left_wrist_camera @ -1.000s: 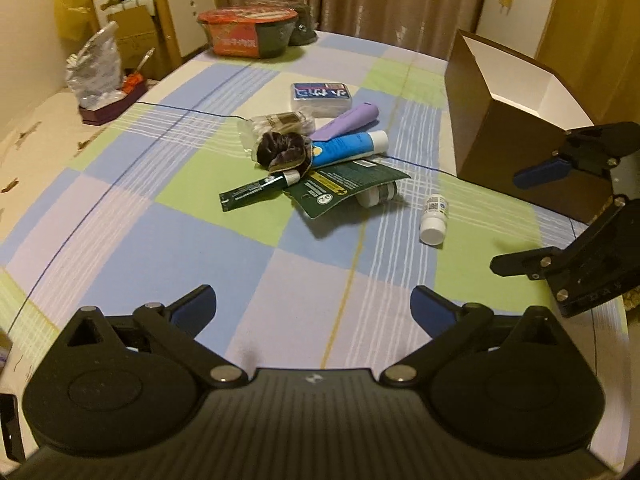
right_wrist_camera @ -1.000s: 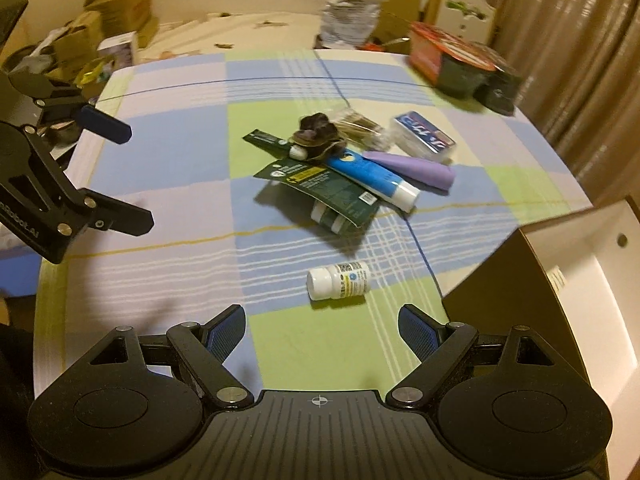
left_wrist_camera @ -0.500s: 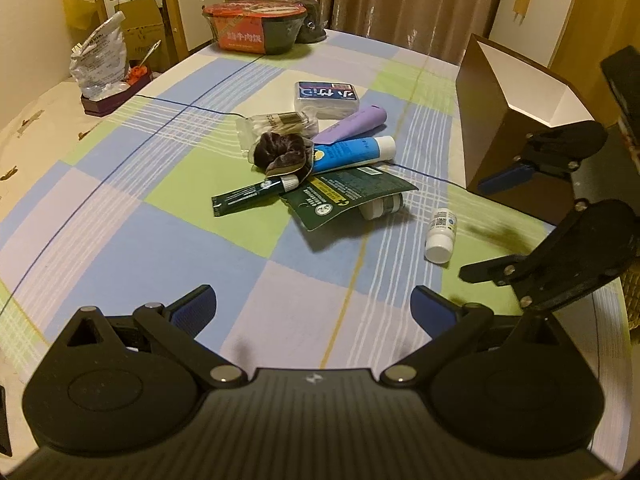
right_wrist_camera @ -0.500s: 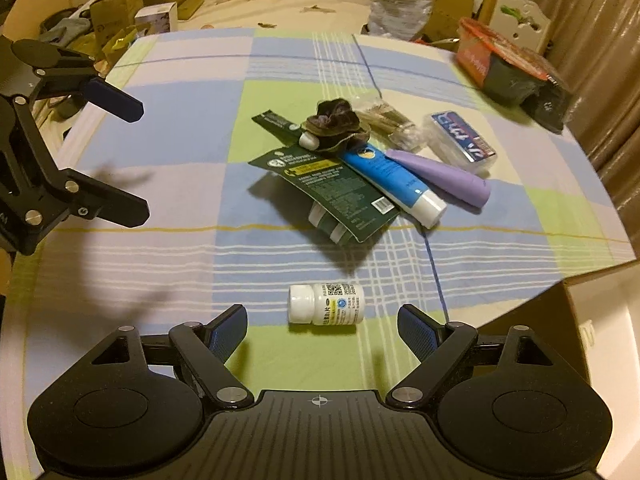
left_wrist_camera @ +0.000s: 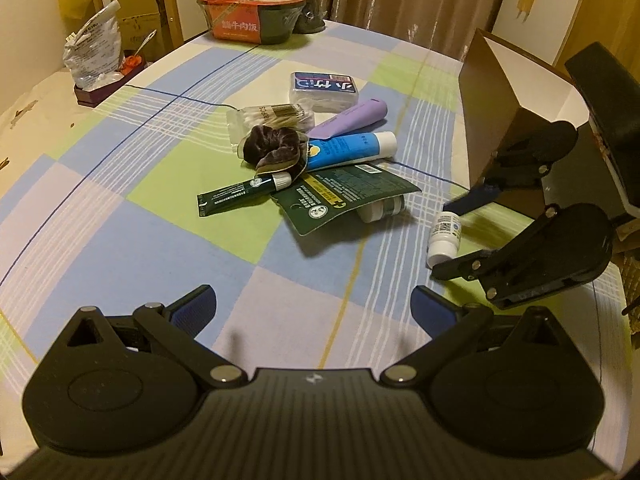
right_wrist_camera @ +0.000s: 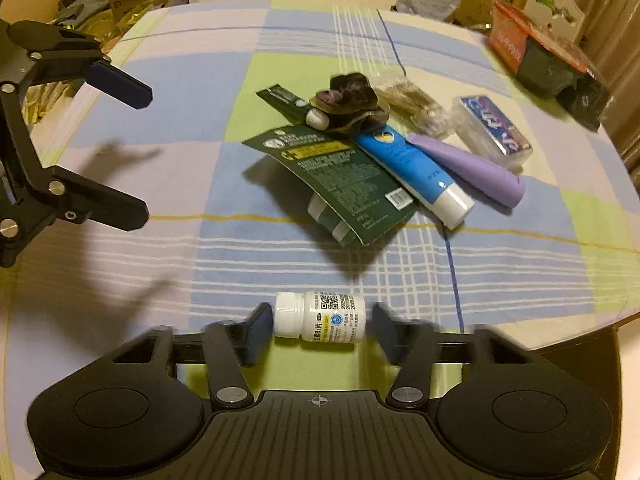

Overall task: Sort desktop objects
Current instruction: 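Grasp the white pill bottle with the right gripper, then grasp the green-packaged tube with the left gripper while the right gripper holds the bottle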

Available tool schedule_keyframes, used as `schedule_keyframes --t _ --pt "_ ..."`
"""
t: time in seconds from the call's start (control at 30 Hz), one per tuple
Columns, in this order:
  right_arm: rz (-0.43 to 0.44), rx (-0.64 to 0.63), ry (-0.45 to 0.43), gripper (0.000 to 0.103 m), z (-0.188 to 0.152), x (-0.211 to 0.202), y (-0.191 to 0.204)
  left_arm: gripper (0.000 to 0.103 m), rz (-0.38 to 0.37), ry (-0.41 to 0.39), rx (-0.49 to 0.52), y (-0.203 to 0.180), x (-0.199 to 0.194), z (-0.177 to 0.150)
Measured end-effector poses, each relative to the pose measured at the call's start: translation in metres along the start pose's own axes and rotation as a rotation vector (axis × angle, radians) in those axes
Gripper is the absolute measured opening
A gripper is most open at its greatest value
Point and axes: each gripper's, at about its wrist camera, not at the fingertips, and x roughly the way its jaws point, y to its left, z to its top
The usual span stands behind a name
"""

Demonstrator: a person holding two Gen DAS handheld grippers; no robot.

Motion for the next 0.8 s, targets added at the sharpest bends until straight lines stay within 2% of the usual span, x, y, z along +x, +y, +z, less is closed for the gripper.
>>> schedule_keyframes --t 0.2,0.37,0.43,0.5,0.63,0.73,0.8 --pt "-0.047 0.070 -0.028 0.046 -0.004 -0.012 -0.002 0.102 -0.011 -0.008 0.005 -0.004 0.003 0.002" --pt "-0.099 0.149 -0.026 0.046 -0.022 -0.033 0.005 0.100 -0.021 -0.028 0.001 -0.016 0.010 0.004" --pt "-0.122 0.189 -0.023 0.046 -0.031 -0.041 0.008 0.091 -0.022 -0.034 -0.010 -0.024 0.015 0.005" --pt "-0.138 0.229 -0.021 0.046 -0.041 -0.049 0.010 0.088 -0.019 -0.040 -0.019 -0.032 0.021 0.005" --pt "-0.159 0.285 -0.005 0.046 -0.062 -0.060 0.013 0.073 -0.011 -0.053 -0.039 -0.049 0.033 0.006" --pt "-0.175 0.323 -0.001 0.046 -0.075 -0.066 0.012 0.066 -0.005 -0.063 -0.053 -0.061 0.043 0.007" --pt "-0.185 0.349 -0.001 0.046 -0.083 -0.070 0.011 0.059 0.018 -0.079 -0.068 -0.068 0.049 0.010"
